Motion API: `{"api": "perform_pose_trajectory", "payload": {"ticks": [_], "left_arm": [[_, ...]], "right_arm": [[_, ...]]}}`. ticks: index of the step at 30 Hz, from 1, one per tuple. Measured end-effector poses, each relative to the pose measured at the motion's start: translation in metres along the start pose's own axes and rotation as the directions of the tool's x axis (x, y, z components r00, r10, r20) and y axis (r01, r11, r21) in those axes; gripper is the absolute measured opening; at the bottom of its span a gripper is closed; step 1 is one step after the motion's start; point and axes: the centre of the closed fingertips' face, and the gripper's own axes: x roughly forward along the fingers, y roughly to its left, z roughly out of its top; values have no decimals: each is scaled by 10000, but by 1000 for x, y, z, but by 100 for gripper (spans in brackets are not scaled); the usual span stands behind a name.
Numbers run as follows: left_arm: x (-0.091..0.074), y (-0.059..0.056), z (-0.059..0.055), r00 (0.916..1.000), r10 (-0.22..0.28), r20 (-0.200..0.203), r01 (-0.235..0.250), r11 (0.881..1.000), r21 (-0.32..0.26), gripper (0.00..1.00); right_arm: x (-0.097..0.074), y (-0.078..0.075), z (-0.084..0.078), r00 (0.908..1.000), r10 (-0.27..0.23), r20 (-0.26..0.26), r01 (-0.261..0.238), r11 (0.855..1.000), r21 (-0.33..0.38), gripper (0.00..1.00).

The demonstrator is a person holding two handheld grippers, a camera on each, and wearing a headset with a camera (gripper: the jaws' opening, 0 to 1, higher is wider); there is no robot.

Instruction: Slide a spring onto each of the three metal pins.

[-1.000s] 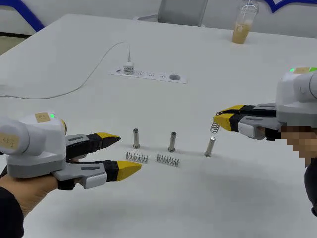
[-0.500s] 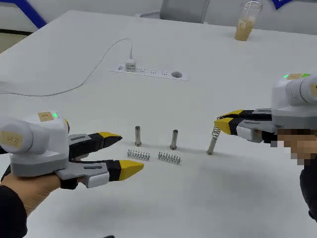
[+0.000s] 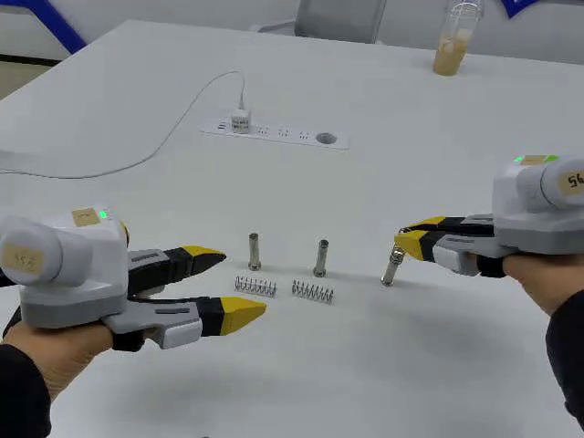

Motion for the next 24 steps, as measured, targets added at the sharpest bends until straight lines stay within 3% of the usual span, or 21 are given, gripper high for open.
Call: {"api": "perform_pose_trajectory", "payload": {"ticks": [24], "left_arm": [[1, 0, -1, 10000, 11, 18, -11, 10000, -90, 56]], "right_arm": [[19, -4, -32, 9972, -144, -727, 136, 9998, -111, 12]]}}
